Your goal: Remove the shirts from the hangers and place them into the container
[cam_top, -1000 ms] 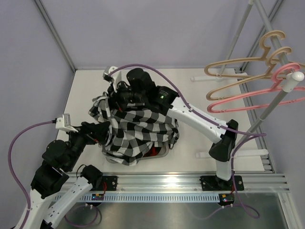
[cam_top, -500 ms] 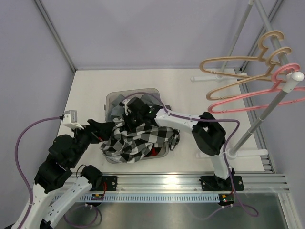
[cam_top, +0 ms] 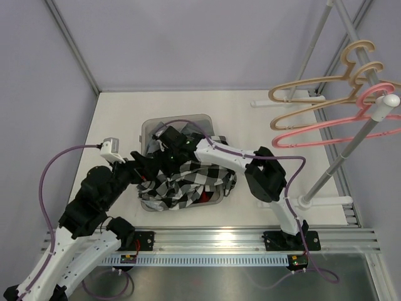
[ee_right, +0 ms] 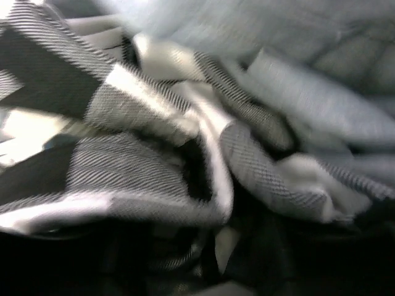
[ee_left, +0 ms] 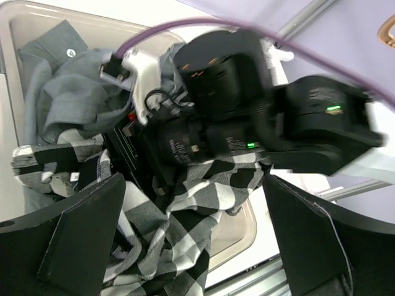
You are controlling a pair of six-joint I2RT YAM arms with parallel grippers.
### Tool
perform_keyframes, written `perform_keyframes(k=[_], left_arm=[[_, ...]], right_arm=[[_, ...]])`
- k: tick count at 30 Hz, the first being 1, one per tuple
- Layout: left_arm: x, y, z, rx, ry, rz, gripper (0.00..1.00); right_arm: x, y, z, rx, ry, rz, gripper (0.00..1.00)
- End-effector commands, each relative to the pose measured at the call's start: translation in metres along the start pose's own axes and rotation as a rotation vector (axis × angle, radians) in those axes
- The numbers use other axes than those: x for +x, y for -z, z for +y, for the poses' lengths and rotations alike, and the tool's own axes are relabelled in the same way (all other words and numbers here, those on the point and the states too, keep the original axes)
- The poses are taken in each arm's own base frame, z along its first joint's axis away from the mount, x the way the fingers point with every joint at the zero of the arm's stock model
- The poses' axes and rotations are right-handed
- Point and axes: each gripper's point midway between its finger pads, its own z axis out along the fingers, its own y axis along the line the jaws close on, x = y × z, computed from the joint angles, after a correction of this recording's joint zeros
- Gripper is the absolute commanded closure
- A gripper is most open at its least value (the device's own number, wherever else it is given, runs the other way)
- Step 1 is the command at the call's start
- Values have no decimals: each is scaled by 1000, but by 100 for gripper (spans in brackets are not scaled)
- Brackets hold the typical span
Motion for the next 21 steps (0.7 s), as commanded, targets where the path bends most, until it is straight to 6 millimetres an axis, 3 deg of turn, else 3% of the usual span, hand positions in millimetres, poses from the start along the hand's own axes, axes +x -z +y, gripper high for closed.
perform_keyframes(k=[1, 3, 4, 5, 7, 9, 11, 13, 15, 16, 17, 18, 19, 21], left_arm=[[8, -16, -11, 62, 13, 19, 4], [10, -20, -11, 73, 23, 10, 7], [16, -23, -8, 67, 30, 20, 8], [16, -23, -8, 70, 34, 16, 10], [17, -25, -7, 69, 41, 12, 16], [20, -28, -8, 83, 42, 17, 22], [27, -34, -11, 100, 35, 47, 37], [32, -48, -15, 109, 27, 79, 51], [36, -59, -23, 137, 29, 105, 73], [47, -71, -21, 119, 32, 150, 81], [51, -77, -21, 124, 40, 166, 100], [52, -84, -26, 145, 49, 159, 100], [55, -90, -25, 142, 62, 167, 100], [64, -108, -20, 120, 66, 183, 100]], right_arm=[[-68, 111, 3, 117, 62, -224, 25], [-81, 146, 8, 133, 65, -287, 12], [-96, 179, 18, 115, 74, -360, 7], [-101, 196, 22, 110, 77, -393, 3], [-114, 238, 29, 117, 88, -475, 0], [-114, 261, 26, 153, 92, -497, 1], [-111, 283, 14, 230, 65, -518, 0], [-95, 288, 0, 292, 41, -498, 1], [-83, 287, -16, 351, -1, -497, 1], [-62, 280, -26, 373, -10, -465, 1], [-62, 281, -28, 370, -36, -499, 0], [-55, 279, -35, 391, -52, -508, 0], [-36, 273, -45, 403, -64, -489, 1], [-33, 268, -48, 376, -88, -530, 1]])
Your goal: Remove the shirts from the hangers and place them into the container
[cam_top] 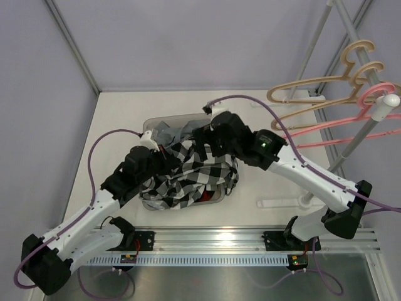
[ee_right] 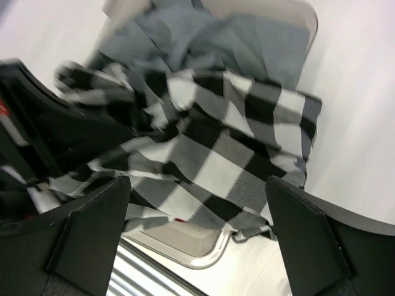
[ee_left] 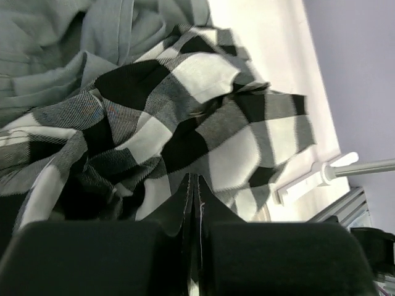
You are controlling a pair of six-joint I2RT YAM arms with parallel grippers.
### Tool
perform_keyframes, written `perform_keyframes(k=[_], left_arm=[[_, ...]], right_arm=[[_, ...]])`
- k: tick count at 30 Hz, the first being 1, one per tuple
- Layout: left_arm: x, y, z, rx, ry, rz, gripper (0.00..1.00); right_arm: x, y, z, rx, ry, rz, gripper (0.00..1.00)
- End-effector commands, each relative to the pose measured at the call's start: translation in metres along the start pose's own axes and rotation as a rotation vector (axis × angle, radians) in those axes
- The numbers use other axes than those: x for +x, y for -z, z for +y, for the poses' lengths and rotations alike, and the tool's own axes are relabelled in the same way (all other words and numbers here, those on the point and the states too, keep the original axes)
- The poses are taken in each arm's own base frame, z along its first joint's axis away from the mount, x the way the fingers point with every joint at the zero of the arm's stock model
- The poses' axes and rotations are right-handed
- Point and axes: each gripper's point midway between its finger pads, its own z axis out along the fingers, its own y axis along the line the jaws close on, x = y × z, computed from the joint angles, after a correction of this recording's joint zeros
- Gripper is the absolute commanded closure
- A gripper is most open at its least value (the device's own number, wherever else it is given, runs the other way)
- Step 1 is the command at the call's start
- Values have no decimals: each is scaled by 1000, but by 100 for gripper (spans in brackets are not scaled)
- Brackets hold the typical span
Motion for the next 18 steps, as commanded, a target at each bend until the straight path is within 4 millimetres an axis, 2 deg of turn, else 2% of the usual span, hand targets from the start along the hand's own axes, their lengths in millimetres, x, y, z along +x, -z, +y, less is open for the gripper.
perform_keyframes(k=[1, 2, 3, 5, 6, 7, 9, 10, 14, 18], left_arm=[[-11, -22, -16, 77, 25, -40, 100], [-10, -29, -13, 66, 31, -29, 100], [-5, -40, -4, 28, 55, 1, 100], [-4, -50, -1, 44, 83, 13, 100], [-1, -57, 9, 16, 121, 24, 100], [6, -59, 19, -5, 139, 38, 100], [8, -61, 29, -10, 169, 42, 100], [16, -60, 35, -18, 175, 56, 100], [19, -55, 41, -23, 180, 49, 100], [19, -47, 43, -33, 165, 42, 100]], right_arm=[[31, -19, -23, 79, -63, -1, 1], [38, -22, -25, 76, -67, 6, 1], [54, -27, -30, 85, -62, 31, 1], [63, -34, -36, 101, -77, 39, 1], [78, -40, -40, 119, -70, 69, 1], [82, -45, -44, 129, -83, 72, 1], [95, -55, -48, 137, -89, 97, 1], [105, -62, -53, 148, -94, 110, 1], [127, -81, -66, 187, -101, 157, 1], [142, -94, -68, 194, -100, 187, 3]])
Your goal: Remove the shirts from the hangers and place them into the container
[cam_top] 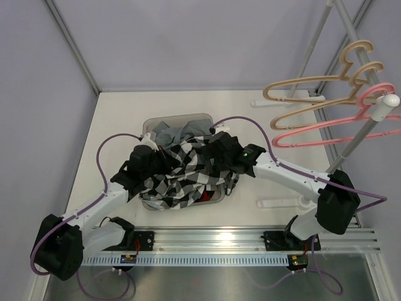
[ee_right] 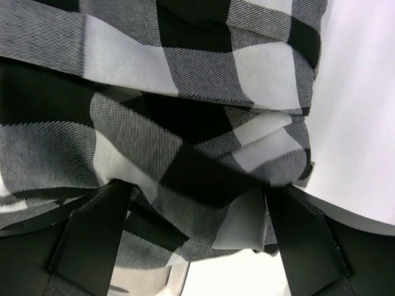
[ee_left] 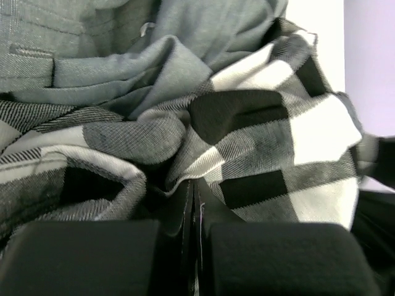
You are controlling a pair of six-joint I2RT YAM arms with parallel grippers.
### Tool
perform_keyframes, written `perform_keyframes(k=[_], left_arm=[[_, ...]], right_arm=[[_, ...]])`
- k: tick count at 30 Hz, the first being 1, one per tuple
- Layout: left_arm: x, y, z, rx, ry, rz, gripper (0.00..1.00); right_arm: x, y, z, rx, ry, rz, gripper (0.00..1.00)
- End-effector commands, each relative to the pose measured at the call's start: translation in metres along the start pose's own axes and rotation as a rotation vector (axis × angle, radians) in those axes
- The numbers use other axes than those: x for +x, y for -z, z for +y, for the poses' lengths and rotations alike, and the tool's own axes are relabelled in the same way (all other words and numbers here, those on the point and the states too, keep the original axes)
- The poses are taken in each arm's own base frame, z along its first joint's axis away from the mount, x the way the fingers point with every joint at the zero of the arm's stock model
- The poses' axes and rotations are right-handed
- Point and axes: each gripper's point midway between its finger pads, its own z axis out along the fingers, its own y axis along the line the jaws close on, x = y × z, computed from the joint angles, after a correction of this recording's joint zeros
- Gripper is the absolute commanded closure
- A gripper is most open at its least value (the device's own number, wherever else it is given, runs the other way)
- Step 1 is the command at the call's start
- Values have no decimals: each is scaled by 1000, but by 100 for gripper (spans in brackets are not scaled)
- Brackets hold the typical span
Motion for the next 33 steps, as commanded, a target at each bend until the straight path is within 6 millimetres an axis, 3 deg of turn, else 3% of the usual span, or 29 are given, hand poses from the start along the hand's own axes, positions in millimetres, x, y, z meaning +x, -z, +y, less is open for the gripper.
perform_keyframes(k=[1, 5, 7, 8, 11, 14, 15, 17, 18, 19, 23, 24, 26, 27, 29, 30, 33], left_arm=[[-12, 10, -16, 65, -17, -51, 100], [-11, 13, -11, 45, -22, -55, 100], [-10, 13, -9, 43, -21, -53, 100], [-9, 13, -9, 44, -23, -52, 100], [-5, 10, -5, 36, -21, -38, 100], [-3, 8, -4, 38, -16, -31, 100], [-2, 8, -4, 37, -14, -30, 100], [-2, 8, -3, 35, -14, -30, 100], [-1, 8, -2, 33, -12, -30, 100], [-2, 8, -1, 30, -11, -31, 100], [4, 7, 4, 21, -4, -20, 100], [4, 7, 5, 16, -1, -22, 100], [3, 8, 8, 5, 2, -30, 100], [4, 9, 10, 0, 4, -32, 100], [2, 12, 13, -19, 2, -47, 100], [-1, 14, 12, -19, -2, -55, 100], [-10, 24, 11, -30, -19, -89, 100]], right_arm=[[-9, -14, 3, -2, -48, -48, 4], [-1, -23, 6, -13, -52, -26, 15], [0, -24, 6, -8, -49, -23, 28], [-1, -24, 6, -4, -50, -27, 41], [-6, -21, 8, -15, -39, -33, 51], [-13, -18, 5, 4, -36, -42, 68], [-20, -15, 7, 0, -37, -55, 79], [-27, -12, 6, 10, -28, -67, 85], [-39, -8, 9, 1, -27, -88, 97], [-44, -6, 11, -1, -2, -89, 100], [-86, 11, 29, -66, 51, -149, 100], [-108, 21, 40, -110, 54, -191, 100], [-128, 37, 65, -234, 92, -227, 100], [-148, 49, 75, -281, 98, -268, 100], [-161, 62, 96, -381, 102, -275, 100], [-178, 70, 105, -411, 87, -303, 100], [-183, 77, 132, -544, 89, -267, 100]])
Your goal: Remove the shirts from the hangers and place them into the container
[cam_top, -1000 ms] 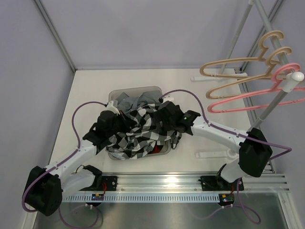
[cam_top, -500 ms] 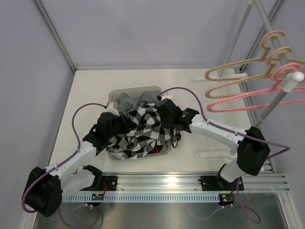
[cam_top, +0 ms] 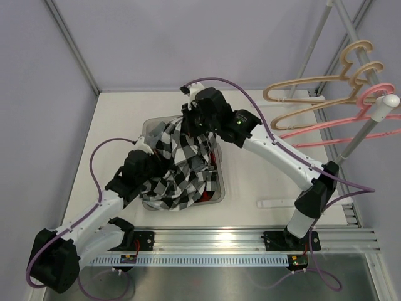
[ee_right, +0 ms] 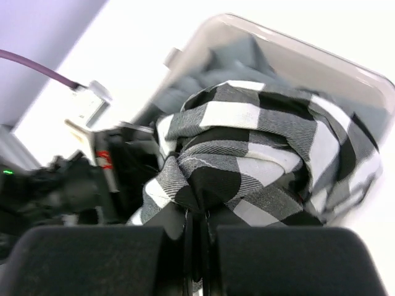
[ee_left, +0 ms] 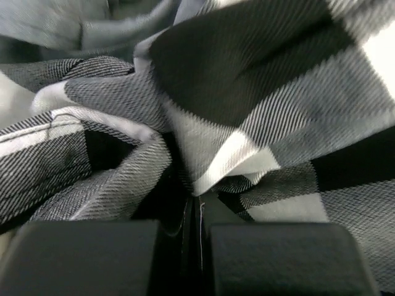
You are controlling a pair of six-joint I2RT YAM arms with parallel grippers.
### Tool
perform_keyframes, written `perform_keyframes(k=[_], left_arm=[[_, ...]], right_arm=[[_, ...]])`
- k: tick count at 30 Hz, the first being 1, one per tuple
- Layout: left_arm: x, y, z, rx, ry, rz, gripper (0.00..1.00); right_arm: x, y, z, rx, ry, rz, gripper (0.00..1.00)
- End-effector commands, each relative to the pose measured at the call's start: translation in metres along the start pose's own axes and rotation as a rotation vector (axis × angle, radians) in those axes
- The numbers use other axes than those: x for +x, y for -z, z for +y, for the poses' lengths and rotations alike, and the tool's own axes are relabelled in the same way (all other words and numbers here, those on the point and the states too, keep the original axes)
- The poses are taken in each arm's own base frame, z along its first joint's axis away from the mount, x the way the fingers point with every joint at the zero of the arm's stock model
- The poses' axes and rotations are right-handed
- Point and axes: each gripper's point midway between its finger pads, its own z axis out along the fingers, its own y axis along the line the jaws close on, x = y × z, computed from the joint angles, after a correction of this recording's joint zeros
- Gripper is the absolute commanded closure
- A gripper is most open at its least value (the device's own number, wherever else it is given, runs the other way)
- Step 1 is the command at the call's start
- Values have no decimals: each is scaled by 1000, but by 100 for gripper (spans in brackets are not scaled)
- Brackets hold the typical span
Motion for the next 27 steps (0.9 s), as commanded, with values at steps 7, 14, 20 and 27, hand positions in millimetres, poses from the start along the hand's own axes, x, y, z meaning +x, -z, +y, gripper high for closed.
perform_keyframes(k=[7, 14, 20, 27], left_arm=[[-40, 45, -2, -72, -57, -165, 96], [-52, 73, -11, -57, -81, -229, 75], [-59, 88, -22, -24, -86, -251, 46], [-65, 108, -32, 7, -108, -281, 1]], right_arm=[[-4, -20, 78, -419, -143, 48, 100], [75, -69, 26, -169, -227, 172, 100], [212, -121, -40, 110, -197, 492, 100], [222, -111, -57, 259, -92, 459, 58]])
